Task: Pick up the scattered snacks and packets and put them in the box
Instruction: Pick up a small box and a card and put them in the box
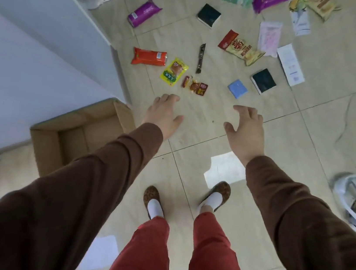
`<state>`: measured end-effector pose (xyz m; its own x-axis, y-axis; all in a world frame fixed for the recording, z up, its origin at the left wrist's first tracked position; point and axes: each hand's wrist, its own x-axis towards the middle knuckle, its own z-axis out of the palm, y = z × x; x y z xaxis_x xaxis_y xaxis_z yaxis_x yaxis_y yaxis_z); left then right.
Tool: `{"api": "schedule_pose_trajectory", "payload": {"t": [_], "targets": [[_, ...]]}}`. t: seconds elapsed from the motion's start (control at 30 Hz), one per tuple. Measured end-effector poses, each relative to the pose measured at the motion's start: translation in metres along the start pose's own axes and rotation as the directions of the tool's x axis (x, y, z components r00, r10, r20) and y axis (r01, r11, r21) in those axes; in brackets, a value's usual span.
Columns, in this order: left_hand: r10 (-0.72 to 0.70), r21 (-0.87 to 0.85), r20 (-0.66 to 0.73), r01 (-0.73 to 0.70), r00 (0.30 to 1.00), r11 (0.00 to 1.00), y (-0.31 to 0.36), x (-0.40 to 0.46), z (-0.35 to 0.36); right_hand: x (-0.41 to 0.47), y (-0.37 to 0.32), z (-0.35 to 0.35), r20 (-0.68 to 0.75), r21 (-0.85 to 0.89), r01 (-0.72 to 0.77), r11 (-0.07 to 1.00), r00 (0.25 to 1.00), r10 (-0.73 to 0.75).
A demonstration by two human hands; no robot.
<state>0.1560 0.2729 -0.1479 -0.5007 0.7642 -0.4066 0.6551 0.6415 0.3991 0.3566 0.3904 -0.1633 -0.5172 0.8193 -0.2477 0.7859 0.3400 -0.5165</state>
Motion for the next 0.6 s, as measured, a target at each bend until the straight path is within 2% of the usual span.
{"api": "schedule_pose_trajectory", "payload": {"t": [0.3, 0.6], "targets": [[0.017, 0.068, 0.089, -0.024, 0.996, 0.997, 0.11, 0.063, 0.077, 0.066, 0.122, -0.059, 0.043, -0.071, -0.081, 0.994, 0.995, 0.085], [-0.035, 0.05, 0.132, 0.028, 0.991, 0.998, 0.17, 0.159, 0.112, 0.179, 0.186, -0.085, 0.1, -0.08, -0.147, 0.986, 0.983, 0.154]]}}
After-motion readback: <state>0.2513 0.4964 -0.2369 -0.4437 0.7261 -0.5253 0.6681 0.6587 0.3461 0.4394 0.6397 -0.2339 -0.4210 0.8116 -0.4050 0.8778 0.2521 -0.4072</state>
